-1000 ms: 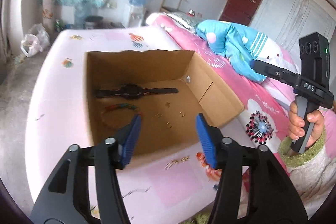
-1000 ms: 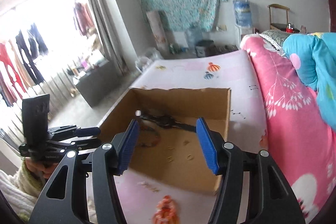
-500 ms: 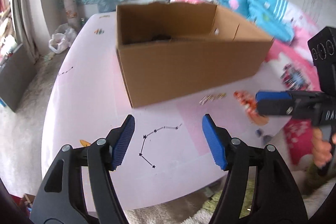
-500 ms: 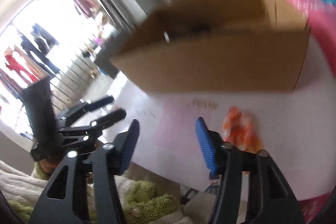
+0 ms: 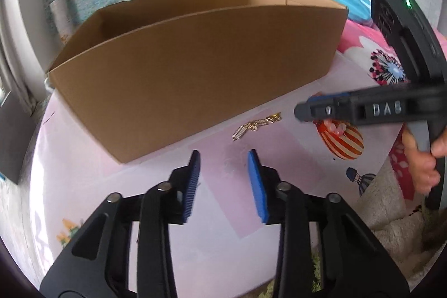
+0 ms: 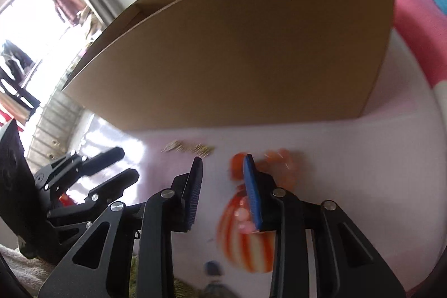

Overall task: Organize jewelry
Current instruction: 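Withdraw both tools from the box back over the table, then close the left tool on the gold spring charm while the right tool reaches the gold chain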

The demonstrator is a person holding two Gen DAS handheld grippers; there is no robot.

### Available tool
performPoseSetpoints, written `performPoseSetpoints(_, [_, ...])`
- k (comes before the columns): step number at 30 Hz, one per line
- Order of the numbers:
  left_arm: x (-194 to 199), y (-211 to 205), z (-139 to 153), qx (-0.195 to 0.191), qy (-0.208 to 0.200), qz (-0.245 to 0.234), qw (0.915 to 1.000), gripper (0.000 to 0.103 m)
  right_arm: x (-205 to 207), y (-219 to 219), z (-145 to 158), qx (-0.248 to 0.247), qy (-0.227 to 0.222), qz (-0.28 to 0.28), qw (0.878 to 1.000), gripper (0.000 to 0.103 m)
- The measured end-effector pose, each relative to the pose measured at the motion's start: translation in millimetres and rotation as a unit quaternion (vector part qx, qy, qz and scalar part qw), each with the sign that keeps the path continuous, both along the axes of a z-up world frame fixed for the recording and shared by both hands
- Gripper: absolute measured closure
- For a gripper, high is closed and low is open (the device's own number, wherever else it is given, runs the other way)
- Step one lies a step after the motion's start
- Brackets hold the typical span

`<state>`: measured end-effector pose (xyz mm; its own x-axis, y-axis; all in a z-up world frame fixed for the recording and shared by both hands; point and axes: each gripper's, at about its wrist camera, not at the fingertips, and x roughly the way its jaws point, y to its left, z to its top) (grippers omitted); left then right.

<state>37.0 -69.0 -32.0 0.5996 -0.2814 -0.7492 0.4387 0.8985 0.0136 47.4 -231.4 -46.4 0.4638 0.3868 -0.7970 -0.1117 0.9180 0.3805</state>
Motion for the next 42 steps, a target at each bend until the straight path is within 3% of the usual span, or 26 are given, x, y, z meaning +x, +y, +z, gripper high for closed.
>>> performPoseSetpoints(9, [14,-26,-9,0.042,-0.01,-0.041,0.9982,0.082,-2,-4,-4,0.029,-0.006,0.012,0.999,0.073])
performPoseSetpoints(19, [28,-22,-14,0.01,0.018,-0.053,0.9984,0.087,-2,-10,-8,0.039,-0.009,0.01,0.999,0.073])
performPoseSetpoints(24, [30,-22,-15,0.003,0.015,-0.07,0.9974,0.09,-4,-16,-9,0.041,-0.011,0.008,0.999,0.073])
performPoseSetpoints(27, [30,-22,-15,0.0,0.016,-0.073,0.9972,0.097,-6,-23,-12,0.04,-0.012,0.006,0.999,0.073])
performPoseSetpoints(32, [27,-20,-14,0.0,0.016,-0.074,0.9972,0.098,-10,-23,-8,0.037,-0.017,0.007,0.999,0.073])
performPoseSetpoints(37, [18,-12,-14,0.005,0.021,-0.062,0.9978,0.098,-11,-8,2,0.02,-0.033,0.023,0.999,0.073])
performPoseSetpoints(42, [8,3,-13,0.008,0.027,-0.037,0.9989,0.098,-10,18,8,-0.037,-0.054,0.05,0.997,0.073])
